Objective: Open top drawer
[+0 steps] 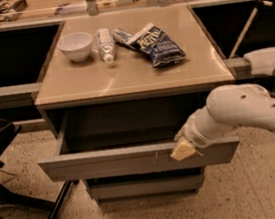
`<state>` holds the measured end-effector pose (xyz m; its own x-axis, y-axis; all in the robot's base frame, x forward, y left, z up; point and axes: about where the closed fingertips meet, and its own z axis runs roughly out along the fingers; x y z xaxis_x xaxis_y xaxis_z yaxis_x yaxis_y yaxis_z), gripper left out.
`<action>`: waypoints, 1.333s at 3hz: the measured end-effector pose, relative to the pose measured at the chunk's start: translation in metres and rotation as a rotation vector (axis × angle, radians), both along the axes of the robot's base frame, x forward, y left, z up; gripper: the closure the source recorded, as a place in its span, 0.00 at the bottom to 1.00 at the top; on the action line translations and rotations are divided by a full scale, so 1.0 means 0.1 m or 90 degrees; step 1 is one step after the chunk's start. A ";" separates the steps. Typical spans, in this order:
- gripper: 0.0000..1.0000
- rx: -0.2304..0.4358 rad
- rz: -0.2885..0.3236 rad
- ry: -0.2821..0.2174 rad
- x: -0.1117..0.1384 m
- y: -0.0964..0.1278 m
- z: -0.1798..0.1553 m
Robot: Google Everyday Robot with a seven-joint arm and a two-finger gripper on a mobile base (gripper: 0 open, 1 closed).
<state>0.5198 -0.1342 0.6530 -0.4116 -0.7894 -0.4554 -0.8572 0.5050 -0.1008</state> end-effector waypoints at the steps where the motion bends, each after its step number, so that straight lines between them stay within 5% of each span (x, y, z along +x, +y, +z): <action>1: 1.00 0.000 0.000 0.000 -0.01 0.01 0.01; 4: 1.00 -0.013 -0.008 0.002 -0.22 -0.05 -0.01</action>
Offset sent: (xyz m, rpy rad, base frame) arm -0.1877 -0.1080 -0.0172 -0.1641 0.0098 -0.1006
